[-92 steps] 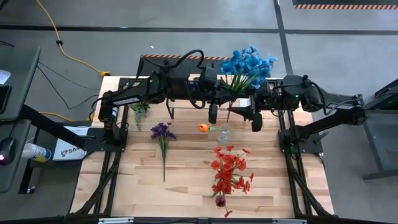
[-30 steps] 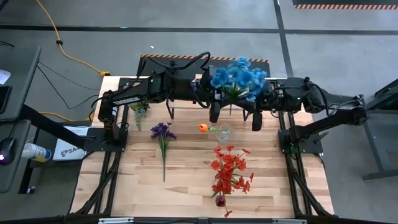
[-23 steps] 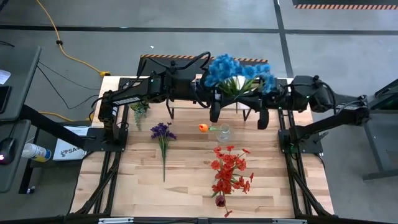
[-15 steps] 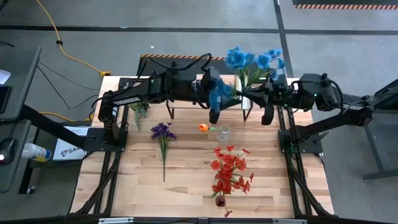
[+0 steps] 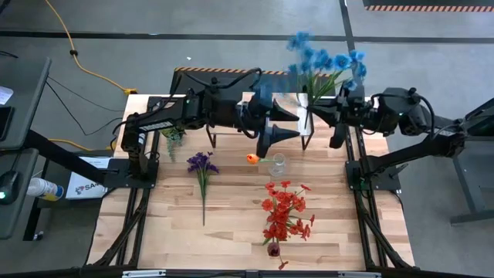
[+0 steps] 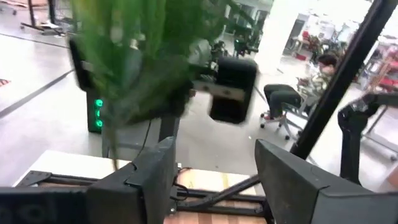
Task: Pick and place flowers into a vace then onto a shelf
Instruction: Put the blue flowers into the top transparent vase
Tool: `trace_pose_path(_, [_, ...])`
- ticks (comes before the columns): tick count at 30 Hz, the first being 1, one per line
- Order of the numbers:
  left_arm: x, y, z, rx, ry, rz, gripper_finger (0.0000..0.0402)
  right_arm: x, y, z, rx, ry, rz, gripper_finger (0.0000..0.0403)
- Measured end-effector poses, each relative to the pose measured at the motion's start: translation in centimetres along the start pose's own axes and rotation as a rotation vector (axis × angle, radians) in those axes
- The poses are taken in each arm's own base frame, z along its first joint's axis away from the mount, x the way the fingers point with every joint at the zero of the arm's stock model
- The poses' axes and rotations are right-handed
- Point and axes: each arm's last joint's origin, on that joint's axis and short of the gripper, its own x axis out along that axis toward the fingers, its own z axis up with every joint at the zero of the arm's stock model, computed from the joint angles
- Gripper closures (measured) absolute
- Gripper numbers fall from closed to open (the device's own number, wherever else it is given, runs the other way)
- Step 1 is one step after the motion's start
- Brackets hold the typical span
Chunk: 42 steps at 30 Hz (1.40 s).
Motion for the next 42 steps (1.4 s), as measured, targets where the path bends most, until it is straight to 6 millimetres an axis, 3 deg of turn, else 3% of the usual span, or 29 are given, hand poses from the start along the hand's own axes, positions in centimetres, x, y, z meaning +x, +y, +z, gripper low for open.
trace_pose_path(9, [-1.3, -0.2, 0.9, 0.039, -0.024, 0.010, 0.0120, 0.0, 0.0, -0.1, 0.003, 0.007, 0.001, 0.0402])
trace_pose_path(18, [-4.8, -0.6, 1.5, 0.070, 0.085, 0.057, 0.0091, 0.0, -0.2, -1.3, 0.047, 0.127, -0.018, 0.0402])
trace_pose_path(26, [-6.7, -0.4, 0.4, 0.018, 0.258, 0.134, 0.0082, 0.2, -0.2, -2.5, 0.090, 0.218, -0.013, 0.0402])
trace_pose_path(34, [-7.6, -0.1, -1.3, -0.076, 0.445, 0.195, 0.0085, 1.6, -0.4, -5.6, 0.103, 0.282, -0.095, 0.0402])
trace_pose_path(42, [-8.9, 0.5, -3.1, -0.104, 0.638, 0.399, 0.0092, 3.6, -0.6, -8.1, 0.163, 0.192, -0.079, 0.0402])
